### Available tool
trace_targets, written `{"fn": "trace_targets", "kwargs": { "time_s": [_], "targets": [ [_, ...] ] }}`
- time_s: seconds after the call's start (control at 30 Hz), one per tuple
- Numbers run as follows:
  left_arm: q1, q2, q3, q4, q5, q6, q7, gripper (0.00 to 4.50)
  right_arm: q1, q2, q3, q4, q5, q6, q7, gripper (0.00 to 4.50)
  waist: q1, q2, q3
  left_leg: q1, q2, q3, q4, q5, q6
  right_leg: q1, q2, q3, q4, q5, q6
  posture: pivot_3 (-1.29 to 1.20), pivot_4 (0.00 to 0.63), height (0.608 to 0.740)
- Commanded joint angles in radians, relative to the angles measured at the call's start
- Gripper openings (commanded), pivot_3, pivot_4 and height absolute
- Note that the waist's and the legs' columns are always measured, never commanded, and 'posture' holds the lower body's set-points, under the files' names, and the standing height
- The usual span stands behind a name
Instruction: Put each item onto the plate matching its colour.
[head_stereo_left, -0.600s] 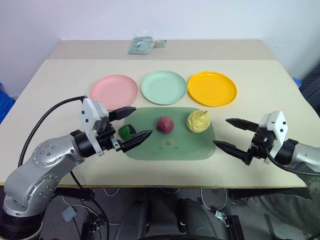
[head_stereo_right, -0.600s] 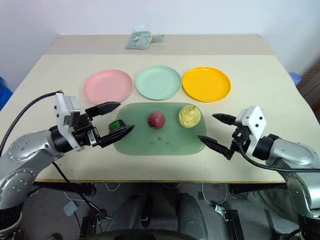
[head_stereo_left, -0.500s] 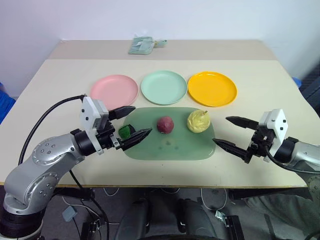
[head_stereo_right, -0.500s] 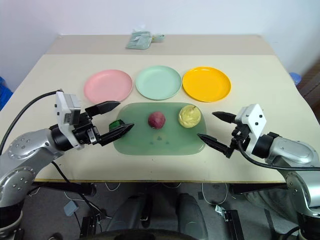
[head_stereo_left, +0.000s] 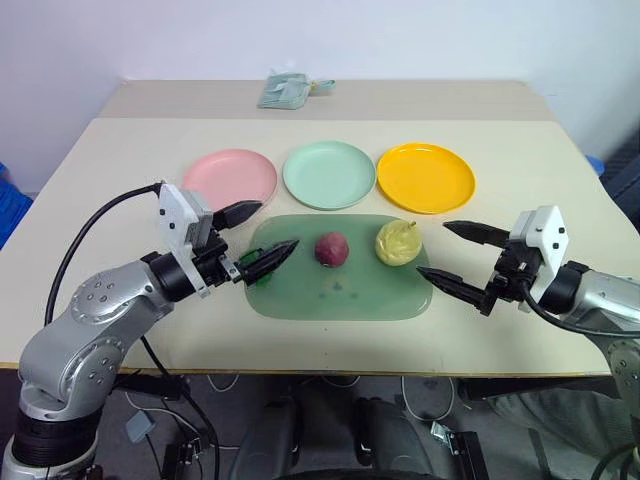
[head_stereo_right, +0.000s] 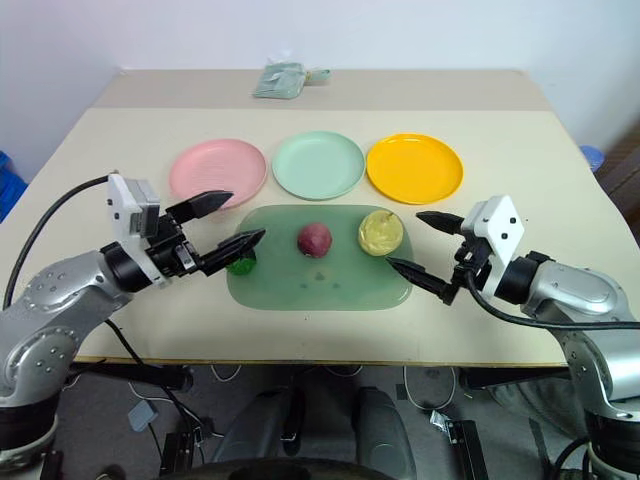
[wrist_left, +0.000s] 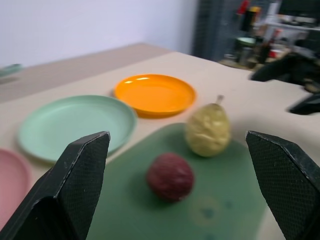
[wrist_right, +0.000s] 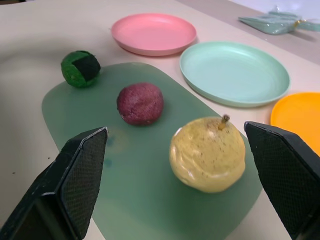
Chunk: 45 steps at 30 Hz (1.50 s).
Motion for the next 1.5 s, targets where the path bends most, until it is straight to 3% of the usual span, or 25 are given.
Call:
{"fn": "trace_targets", "kwargs": {
  "time_s": [0.03, 0.2, 0.43, 0.83, 1.17, 1.27, 1.37, 1.43, 1.5],
  "targets": [
    [-0.015, -0.030, 0.011, -0.011, 0.023, -0.014, 0.057, 4.44, -0.027, -0.003, -0.002, -0.011, 0.026, -0.030, 0.037, 4.50, 0.000, 0.000, 0.000, 0.000, 0.000, 0.000, 0.000, 0.000, 0.000, 0.000, 0.000, 0.000, 0.000, 0.000, 0.000, 0.00, 0.150, 0.740],
    [0.001, -0.074, 0.004, -0.002, 0.060, 0.011, 0.137, 4.44, -0.047, -0.006, 0.017, -0.021, 0.075, -0.045, 0.128, 4.50, 0.000, 0.000, 0.000, 0.000, 0.000, 0.000, 0.000, 0.000, 0.000, 0.000, 0.000, 0.000, 0.001, 0.001, 0.002, 0.00, 0.150, 0.740],
    [0.056, -0.089, 0.015, 0.010, 0.041, 0.088, 0.174, 4.44, -0.104, 0.014, 0.104, 0.038, 0.021, -0.139, 0.211, 4.50, -0.001, 0.000, 0.000, 0.000, 0.000, 0.000, 0.002, 0.000, 0.000, 0.000, 0.000, 0.000, 0.002, 0.002, 0.003, 0.00, 0.150, 0.740],
    [0.189, -0.071, 0.030, 0.018, 0.074, 0.139, 0.189, 4.44, -0.164, 0.055, 0.184, 0.100, -0.032, -0.210, 0.230, 4.50, 0.000, 0.000, 0.000, 0.000, 0.000, 0.001, 0.002, 0.000, 0.000, 0.000, 0.000, 0.001, 0.001, 0.002, 0.001, 0.00, 0.150, 0.740],
    [0.109, -0.138, -0.053, 0.160, 0.177, 0.140, 0.220, 4.44, -0.167, 0.055, 0.184, 0.142, -0.058, -0.252, 0.249, 4.50, 0.001, 0.000, 0.000, 0.000, 0.000, 0.001, 0.002, 0.000, 0.000, 0.000, 0.000, 0.001, 0.002, 0.002, 0.001, 0.00, 0.150, 0.740],
    [0.079, -0.165, -0.078, 0.207, 0.204, 0.123, 0.208, 3.56, -0.171, 0.053, 0.179, 0.139, -0.056, -0.247, 0.246, 4.50, 0.000, 0.000, 0.000, 0.000, 0.000, 0.001, 0.002, 0.000, 0.000, 0.000, 0.000, 0.001, 0.002, 0.003, 0.002, 0.00, 0.150, 0.740],
    [0.067, -0.179, -0.084, 0.210, 0.215, 0.117, 0.201, 2.20, -0.174, 0.050, 0.173, 0.138, -0.054, -0.241, 0.244, 4.50, -0.001, 0.000, 0.000, 0.000, 0.000, 0.001, 0.002, 0.000, 0.000, 0.000, 0.000, 0.001, 0.002, 0.003, 0.002, 0.00, 0.150, 0.740],
    [0.068, -0.179, -0.081, 0.205, 0.224, 0.108, 0.194, 1.83, -0.174, 0.046, 0.168, 0.136, -0.052, -0.235, 0.240, 4.50, -0.002, 0.000, -0.001, 0.000, 0.000, 0.001, 0.002, 0.000, 0.000, 0.000, 0.000, 0.002, 0.002, 0.003, 0.002, 0.00, 0.150, 0.740],
    [0.062, -0.186, -0.069, 0.200, 0.225, 0.086, 0.185, 1.83, -0.173, 0.042, 0.164, 0.131, -0.051, -0.228, 0.235, 4.50, 0.000, 0.000, 0.000, 0.000, 0.000, 0.001, 0.002, 0.000, 0.000, -0.001, 0.000, 0.002, 0.002, 0.003, 0.002, 0.00, 0.150, 0.740]
  ]
}}
